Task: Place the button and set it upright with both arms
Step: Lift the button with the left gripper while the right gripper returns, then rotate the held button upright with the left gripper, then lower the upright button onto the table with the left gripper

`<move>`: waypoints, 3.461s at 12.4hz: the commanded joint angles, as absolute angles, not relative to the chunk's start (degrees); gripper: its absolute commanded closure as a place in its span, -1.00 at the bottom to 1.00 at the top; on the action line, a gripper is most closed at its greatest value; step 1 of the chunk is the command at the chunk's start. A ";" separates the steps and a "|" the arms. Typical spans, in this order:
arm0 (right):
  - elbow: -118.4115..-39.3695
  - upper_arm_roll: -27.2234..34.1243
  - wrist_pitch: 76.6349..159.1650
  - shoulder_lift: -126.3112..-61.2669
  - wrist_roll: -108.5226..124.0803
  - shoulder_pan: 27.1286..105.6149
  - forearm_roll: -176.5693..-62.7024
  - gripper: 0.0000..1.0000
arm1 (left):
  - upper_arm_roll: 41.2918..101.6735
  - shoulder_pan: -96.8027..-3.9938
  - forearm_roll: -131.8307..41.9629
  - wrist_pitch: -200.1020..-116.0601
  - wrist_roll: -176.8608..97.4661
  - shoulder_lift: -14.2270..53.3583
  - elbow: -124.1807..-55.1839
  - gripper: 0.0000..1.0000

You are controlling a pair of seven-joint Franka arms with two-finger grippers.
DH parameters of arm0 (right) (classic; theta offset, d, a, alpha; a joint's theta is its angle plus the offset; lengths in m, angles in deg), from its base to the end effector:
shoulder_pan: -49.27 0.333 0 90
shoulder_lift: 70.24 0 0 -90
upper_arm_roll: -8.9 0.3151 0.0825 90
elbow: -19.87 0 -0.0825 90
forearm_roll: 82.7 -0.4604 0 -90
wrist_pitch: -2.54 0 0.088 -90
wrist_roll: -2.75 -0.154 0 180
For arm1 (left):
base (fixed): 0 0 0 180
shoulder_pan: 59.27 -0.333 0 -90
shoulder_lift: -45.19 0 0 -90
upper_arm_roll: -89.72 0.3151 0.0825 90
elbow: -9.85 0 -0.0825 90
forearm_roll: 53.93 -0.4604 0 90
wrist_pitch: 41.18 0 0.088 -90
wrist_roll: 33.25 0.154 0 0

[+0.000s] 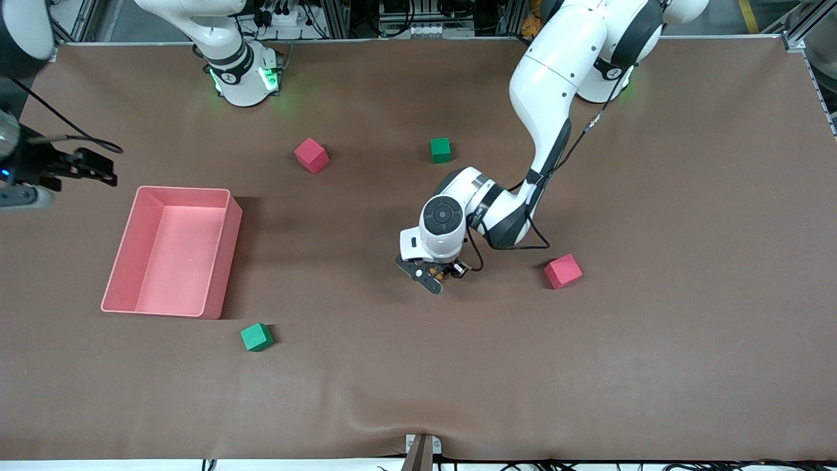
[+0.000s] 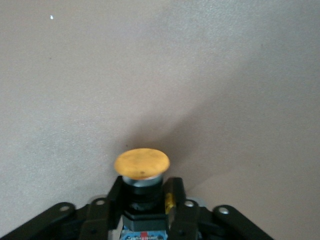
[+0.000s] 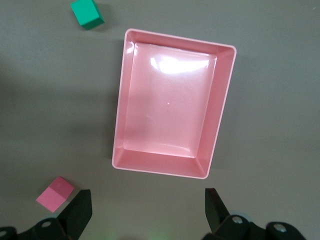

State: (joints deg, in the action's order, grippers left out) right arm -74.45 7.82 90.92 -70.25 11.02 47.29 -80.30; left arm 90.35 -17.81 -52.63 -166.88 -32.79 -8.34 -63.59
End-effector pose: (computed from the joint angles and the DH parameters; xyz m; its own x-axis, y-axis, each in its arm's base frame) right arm 0.6182 -0.0396 0.5334 0.9900 0.0898 -0.1086 0.0932 -0.9953 0.0264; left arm 0.6067 -0.5283 0.0871 0.7571 -0.6529 -0.0221 -0.6529 -0.7574 0.0095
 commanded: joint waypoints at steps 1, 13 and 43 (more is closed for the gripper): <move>-70.84 8.11 88.15 -70.76 8.81 46.73 -82.69 -1.00 | 91.04 -17.00 -53.84 -167.04 -34.04 -9.39 -62.04 0.86; -68.90 7.93 87.26 -71.11 8.99 46.46 -85.60 -1.00 | 94.72 -13.94 -55.93 -166.34 -62.62 -1.83 -61.95 1.00; -66.88 8.20 90.43 -72.61 -0.95 45.32 -84.63 -1.00 | 109.76 20.62 -104.37 -141.90 -164.53 -18.17 -62.83 1.00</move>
